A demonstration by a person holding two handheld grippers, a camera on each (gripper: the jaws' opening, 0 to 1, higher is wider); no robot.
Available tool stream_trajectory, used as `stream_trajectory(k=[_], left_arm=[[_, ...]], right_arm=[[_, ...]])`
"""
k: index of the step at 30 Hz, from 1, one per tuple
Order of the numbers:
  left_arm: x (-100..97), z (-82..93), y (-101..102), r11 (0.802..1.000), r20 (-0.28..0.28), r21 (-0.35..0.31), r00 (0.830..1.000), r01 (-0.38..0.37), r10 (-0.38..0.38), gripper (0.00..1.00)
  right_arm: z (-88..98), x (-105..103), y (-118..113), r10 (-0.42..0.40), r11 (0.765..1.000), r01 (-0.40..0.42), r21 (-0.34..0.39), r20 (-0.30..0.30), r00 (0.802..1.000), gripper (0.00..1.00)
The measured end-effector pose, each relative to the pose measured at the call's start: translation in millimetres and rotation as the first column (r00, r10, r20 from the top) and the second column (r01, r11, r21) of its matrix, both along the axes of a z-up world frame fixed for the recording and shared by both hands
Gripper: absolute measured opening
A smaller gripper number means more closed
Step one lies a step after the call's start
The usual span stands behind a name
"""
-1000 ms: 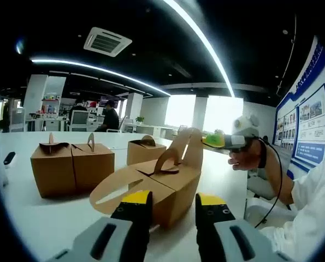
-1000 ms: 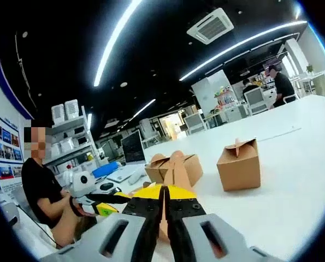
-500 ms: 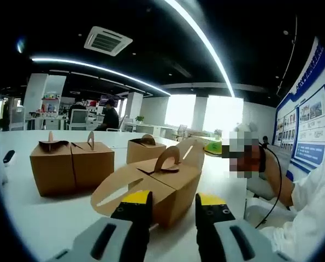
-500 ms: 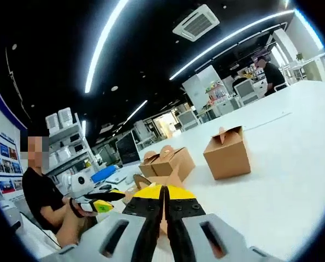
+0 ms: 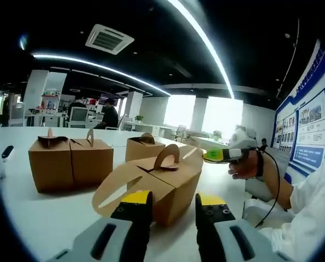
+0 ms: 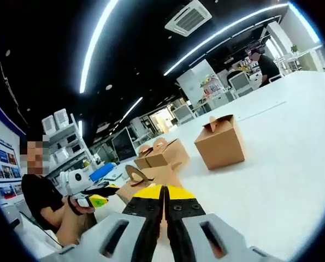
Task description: Pick up one paper box from the group, open the paper box, and remove the item inside
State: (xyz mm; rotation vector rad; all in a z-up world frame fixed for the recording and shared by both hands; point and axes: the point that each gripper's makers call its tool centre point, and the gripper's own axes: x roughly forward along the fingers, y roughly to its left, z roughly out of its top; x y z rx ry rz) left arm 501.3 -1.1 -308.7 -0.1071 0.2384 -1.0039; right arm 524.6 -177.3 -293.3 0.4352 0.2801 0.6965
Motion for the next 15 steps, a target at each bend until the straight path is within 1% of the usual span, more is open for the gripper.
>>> stream_trajectory(k=[2,6,9,10,11,12,15], left_arm=[[-0.2,-0.3,-0.3,1.000,0.000,0.000,1.000,0.000,0.000,0.33],[-0.7,-0.3,-1.1,1.000,0.001,0.001,1.000,0.002,-0.002,0.33],[-0.9,-0.7,-1.3,1.000,0.001,0.003,1.000,0.001,-0.001,0.33],[-0.9,-0.9,-1.4,1.000,0.001,0.003,1.000,0.001,-0.001,0.33],[-0.8,-1.2,-1.3,1.000,-0.001,0.003,1.000,0.001,-0.001,0.34],[-0.5,-1.2,-0.9,1.000,0.000,0.005,1.000,0.000,0.000,0.34],[-1.4,3.3,1.2,1.000,0.006,-0.006,1.000,0.000,0.000,0.33]], right_arm=[[-4.5,0.9,-0.8,-0.002,1.000,0.002,-0.019,-0.005,1.000,0.03],[-12.1,0.3,0.1,-0.004,1.000,0.004,-0.029,-0.017,1.000,0.03],[-15.6,-1.4,1.4,-0.003,1.000,0.003,-0.005,-0.034,0.999,0.03],[-16.8,-2.4,2.4,-0.001,1.000,0.002,0.021,-0.046,0.999,0.03],[-16.6,-4.7,5.5,0.012,0.998,-0.008,0.070,-0.067,0.998,0.03],[-19.5,-5.6,6.3,0.025,0.995,-0.015,0.099,-0.097,0.995,0.03],[-26.2,-4.8,5.1,0.015,0.997,-0.008,0.078,-0.094,0.995,0.03]])
